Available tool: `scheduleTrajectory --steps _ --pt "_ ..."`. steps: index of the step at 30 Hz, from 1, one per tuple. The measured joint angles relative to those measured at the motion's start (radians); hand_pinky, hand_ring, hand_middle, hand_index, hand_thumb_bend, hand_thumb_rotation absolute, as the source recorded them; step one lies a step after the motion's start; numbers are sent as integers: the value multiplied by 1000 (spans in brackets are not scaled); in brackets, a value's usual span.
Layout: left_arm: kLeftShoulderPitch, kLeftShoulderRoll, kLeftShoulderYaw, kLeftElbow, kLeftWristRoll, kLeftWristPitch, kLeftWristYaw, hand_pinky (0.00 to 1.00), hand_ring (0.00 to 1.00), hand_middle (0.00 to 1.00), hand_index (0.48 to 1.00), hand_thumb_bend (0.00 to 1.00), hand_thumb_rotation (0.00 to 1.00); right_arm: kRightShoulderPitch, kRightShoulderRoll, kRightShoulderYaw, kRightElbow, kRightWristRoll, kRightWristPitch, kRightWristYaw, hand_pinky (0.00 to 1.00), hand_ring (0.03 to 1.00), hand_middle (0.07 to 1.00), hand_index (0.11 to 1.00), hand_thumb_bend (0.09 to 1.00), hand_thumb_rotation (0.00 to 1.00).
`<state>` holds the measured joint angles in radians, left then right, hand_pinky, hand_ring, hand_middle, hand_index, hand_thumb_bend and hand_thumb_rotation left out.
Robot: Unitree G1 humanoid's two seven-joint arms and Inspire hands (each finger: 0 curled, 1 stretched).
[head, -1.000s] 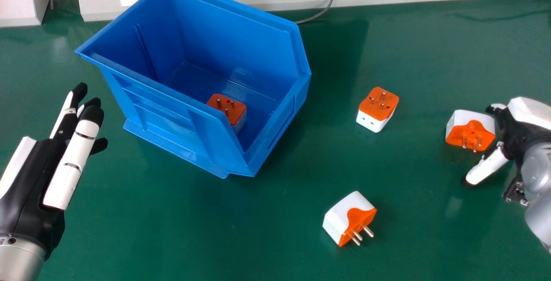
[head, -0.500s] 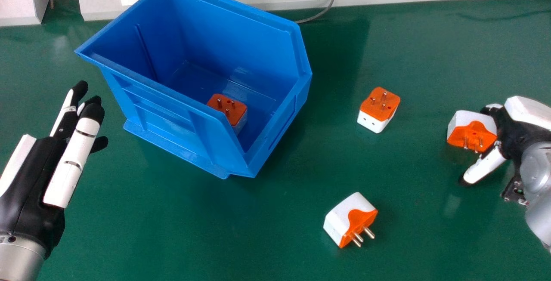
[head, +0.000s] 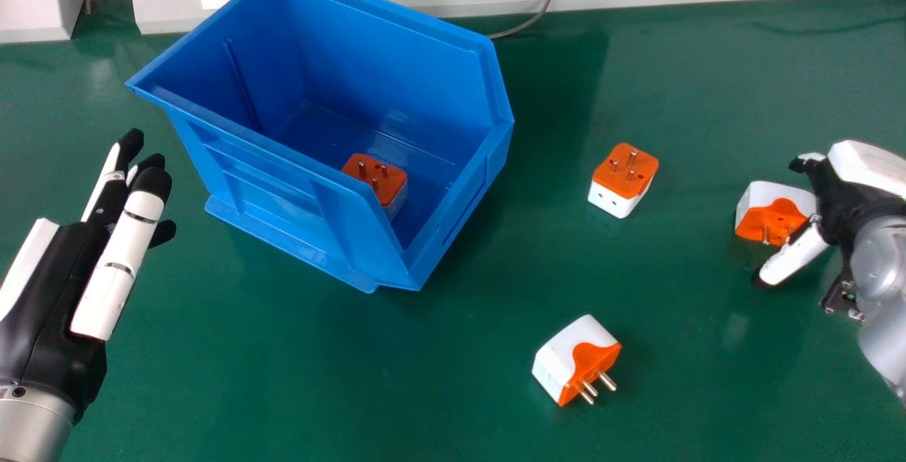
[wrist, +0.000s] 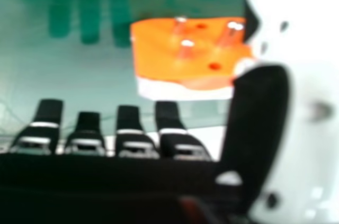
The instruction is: Pick all objects and put in blue box
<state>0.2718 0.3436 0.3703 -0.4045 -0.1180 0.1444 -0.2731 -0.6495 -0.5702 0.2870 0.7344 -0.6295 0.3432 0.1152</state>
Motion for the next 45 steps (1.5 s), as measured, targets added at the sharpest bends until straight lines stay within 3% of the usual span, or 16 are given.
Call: scheduleTrajectory --steps 10,18,31,45 --pt "3 0 0 0 1 -1 3 910 966 984 1000 460 1000 -47 15 21 67 0 -40 -22 888 964 937 885 663 0" --pt "18 0 0 -11 1 -1 6 909 965 983 1000 478 1000 -48 16 25 73 0 -52 -32 889 960 931 875 667 0" --pt "19 0 1 -21 0 3 6 906 963 982 1000 468 1000 -47 28 22 80 13 -51 -32 893 967 933 876 629 0" --pt "19 0 5 -25 0 22 6 902 961 980 1000 474 1000 -44 40 24 95 34 -52 -39 856 958 927 868 617 0"
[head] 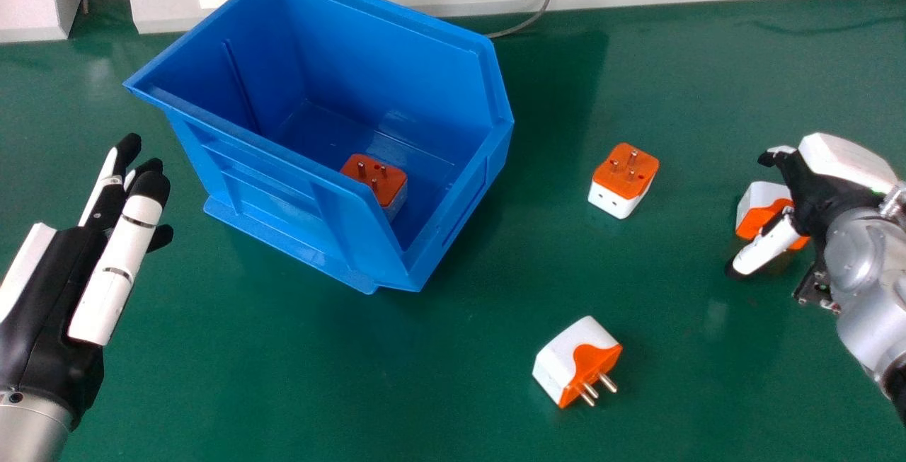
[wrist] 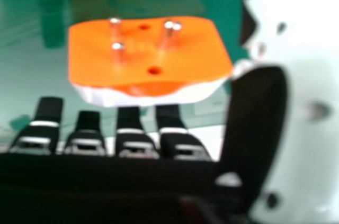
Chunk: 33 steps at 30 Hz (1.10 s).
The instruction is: Pick all objects and put in blue box
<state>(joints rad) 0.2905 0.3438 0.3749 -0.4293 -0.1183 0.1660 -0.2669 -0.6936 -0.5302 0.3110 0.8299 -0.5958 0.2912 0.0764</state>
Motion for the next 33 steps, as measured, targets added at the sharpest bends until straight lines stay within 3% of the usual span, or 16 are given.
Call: scheduleTrajectory --steps 11,17,19,20,21,22,24,25,29,33 --pt "-1 0 13 -8 0 1 1 909 964 982 1000 486 1000 1 16 0 9 3 9 -2 780 942 928 863 612 0" --pt "-1 0 16 -26 0 27 4 914 964 978 1000 485 1000 4 17 0 7 10 2 -8 751 929 928 857 610 0" --pt "-1 0 17 -29 0 28 4 918 962 976 1000 493 1000 4 17 0 7 10 1 -10 680 868 927 854 605 0" --pt "-1 0 17 -29 0 29 4 920 962 975 1000 496 1000 4 17 0 7 10 1 -11 606 785 893 854 586 0" --pt "-1 0 17 -29 0 30 4 920 962 975 1000 496 1000 4 17 0 7 10 1 -12 606 785 893 854 586 0" --pt "-1 0 17 -29 0 32 5 921 961 975 1000 499 1000 4 17 0 7 10 1 -13 524 706 814 854 574 0" --pt "-1 0 18 -29 0 35 6 921 961 975 1000 499 1000 4 17 0 7 10 1 -16 524 706 814 854 574 0" --pt "-1 0 18 -29 0 36 6 922 961 974 1000 502 1000 4 17 0 7 10 2 -23 444 648 751 848 564 0" --pt "-1 0 19 -29 -1 36 6 924 961 974 1000 508 1000 7 18 -1 -8 9 22 -27 348 560 661 832 550 0" --pt "0 0 24 -31 -1 36 6 925 961 973 1000 510 1000 11 18 0 -17 9 40 -27 321 528 629 826 545 0"
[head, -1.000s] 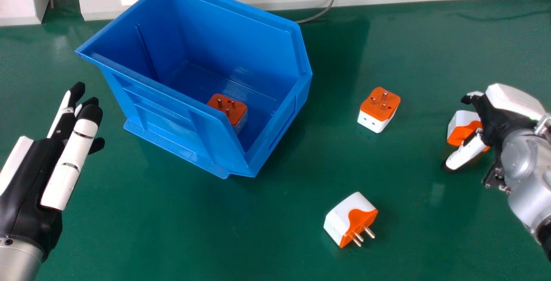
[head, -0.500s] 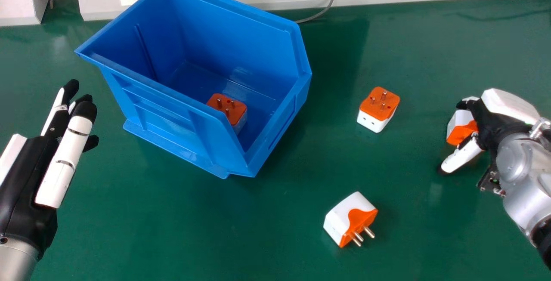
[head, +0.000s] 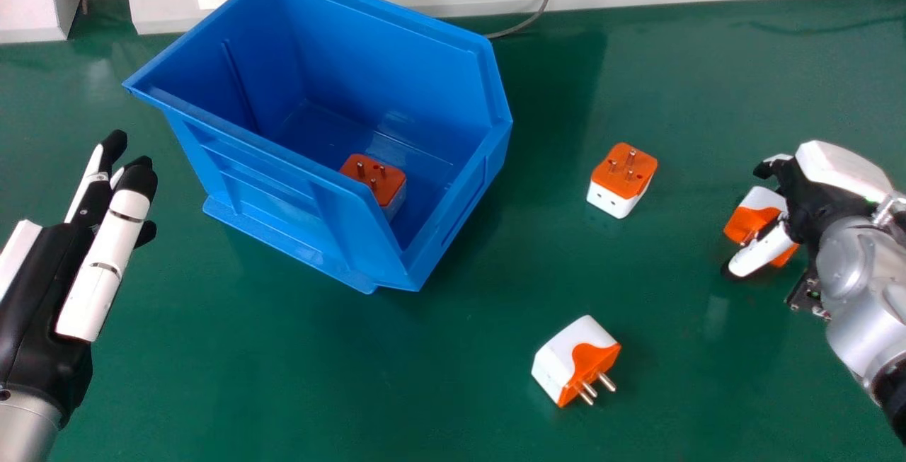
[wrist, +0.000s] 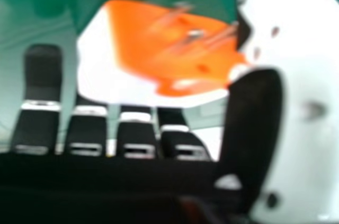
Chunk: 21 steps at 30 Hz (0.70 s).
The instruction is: Pick all objects and put in blue box
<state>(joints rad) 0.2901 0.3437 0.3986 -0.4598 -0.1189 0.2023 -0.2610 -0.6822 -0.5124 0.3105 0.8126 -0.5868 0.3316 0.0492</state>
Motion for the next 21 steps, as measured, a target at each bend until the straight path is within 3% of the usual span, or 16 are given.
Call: scheduleTrajectory --steps 6,15,21 --pt "1 0 3 -18 0 5 0 926 961 973 1000 517 1000 1 1 -2 0 1 9 -8 290 481 584 803 537 0" --pt "7 0 15 -19 -3 4 -8 927 961 972 1000 523 1000 12 2 18 14 -16 -21 -90 300 455 564 736 519 0" --pt "14 0 21 -21 -19 4 -19 926 960 972 1000 525 1000 28 2 27 22 -38 -61 -177 311 451 561 687 514 0"
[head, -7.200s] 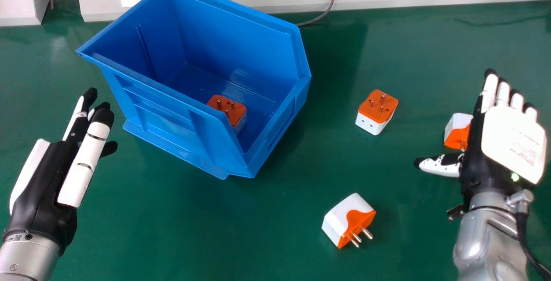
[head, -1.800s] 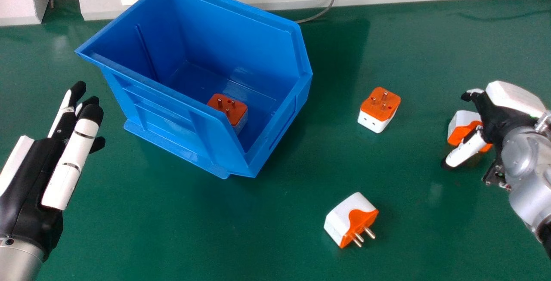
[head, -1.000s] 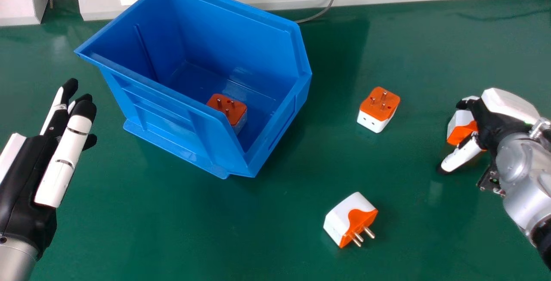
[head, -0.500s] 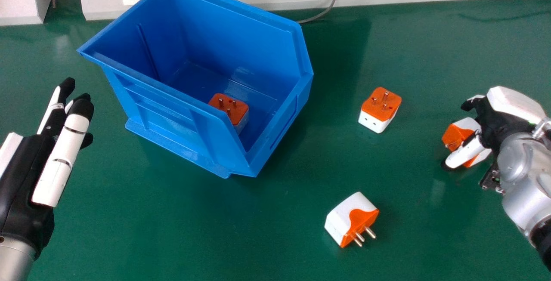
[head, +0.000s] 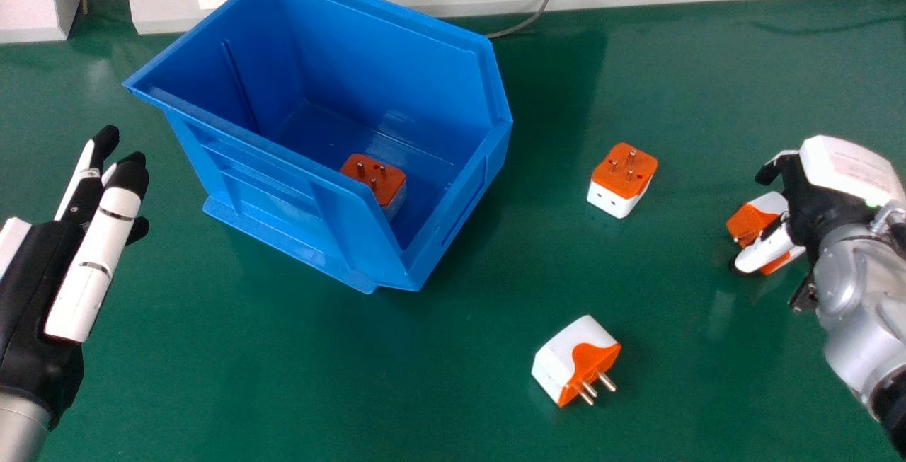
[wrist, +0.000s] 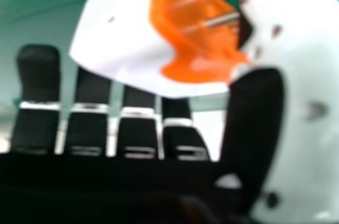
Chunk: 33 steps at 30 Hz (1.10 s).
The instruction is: Pick all objects and put in blue box
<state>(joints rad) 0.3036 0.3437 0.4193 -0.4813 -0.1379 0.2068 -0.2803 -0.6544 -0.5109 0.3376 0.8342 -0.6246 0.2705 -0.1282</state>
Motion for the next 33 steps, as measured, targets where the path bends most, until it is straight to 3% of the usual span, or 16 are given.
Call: scheduleTrajectory --steps 1,7,12,17,28,33 --pt "0 0 0 0 0 0 -1 925 961 973 1000 524 1000 0 0 -1 2 0 -4 -11 330 454 554 645 511 0" --pt "8 0 8 -14 -2 3 -2 925 962 974 1000 523 1000 2 0 -5 9 0 -1 -41 351 447 542 586 507 0" --pt "16 0 9 -45 -4 24 -2 927 964 976 1000 522 1000 11 0 -11 9 4 -4 -55 359 441 531 541 503 0" --pt "18 0 10 -44 -13 24 -4 926 964 978 1000 520 1000 19 0 -15 9 4 -18 -63 365 428 521 518 500 0" --pt "21 0 10 -43 -13 24 -3 920 962 979 1000 521 1000 23 0 -27 0 2 -18 -71 364 420 522 504 498 0" --pt "20 0 2 -44 -7 24 2 916 961 979 1000 519 1000 24 -1 -31 -31 -5 -13 -69 367 421 523 491 498 0"
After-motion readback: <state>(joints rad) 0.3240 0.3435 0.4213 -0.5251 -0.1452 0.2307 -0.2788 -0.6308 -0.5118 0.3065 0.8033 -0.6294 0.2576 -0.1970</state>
